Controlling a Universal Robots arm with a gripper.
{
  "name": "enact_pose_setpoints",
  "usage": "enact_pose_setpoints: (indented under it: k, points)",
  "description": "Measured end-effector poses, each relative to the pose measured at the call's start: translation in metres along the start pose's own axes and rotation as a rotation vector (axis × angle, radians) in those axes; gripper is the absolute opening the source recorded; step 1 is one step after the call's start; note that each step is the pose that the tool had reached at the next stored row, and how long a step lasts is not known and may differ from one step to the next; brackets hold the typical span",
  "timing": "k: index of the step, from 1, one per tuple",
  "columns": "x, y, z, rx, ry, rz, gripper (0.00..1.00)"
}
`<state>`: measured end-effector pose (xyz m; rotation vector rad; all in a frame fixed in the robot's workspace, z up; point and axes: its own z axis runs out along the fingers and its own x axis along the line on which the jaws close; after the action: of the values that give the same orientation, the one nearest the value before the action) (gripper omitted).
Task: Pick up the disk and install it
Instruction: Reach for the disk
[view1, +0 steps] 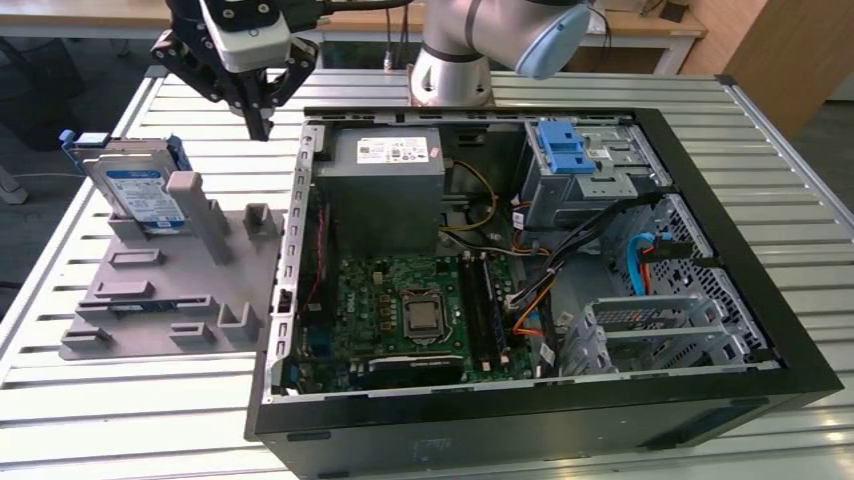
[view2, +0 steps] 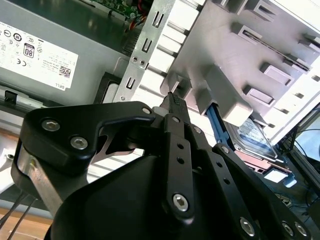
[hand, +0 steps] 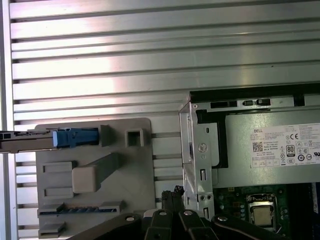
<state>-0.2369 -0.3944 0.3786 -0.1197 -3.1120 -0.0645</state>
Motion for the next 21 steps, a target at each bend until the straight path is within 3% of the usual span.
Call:
enact_pose_setpoints:
  k: [3, 5, 21]
  points:
    - [0.0006, -0.0001, 0.0001, 0.0000, 0.0000, 0.000, 0.11]
    - [0.0051, -0.0005, 0.0032, 0.0000, 0.0000, 0.000, 0.11]
    - [0.0149, -0.0010, 0.0037, -0.0001, 0.0000, 0.000, 0.11]
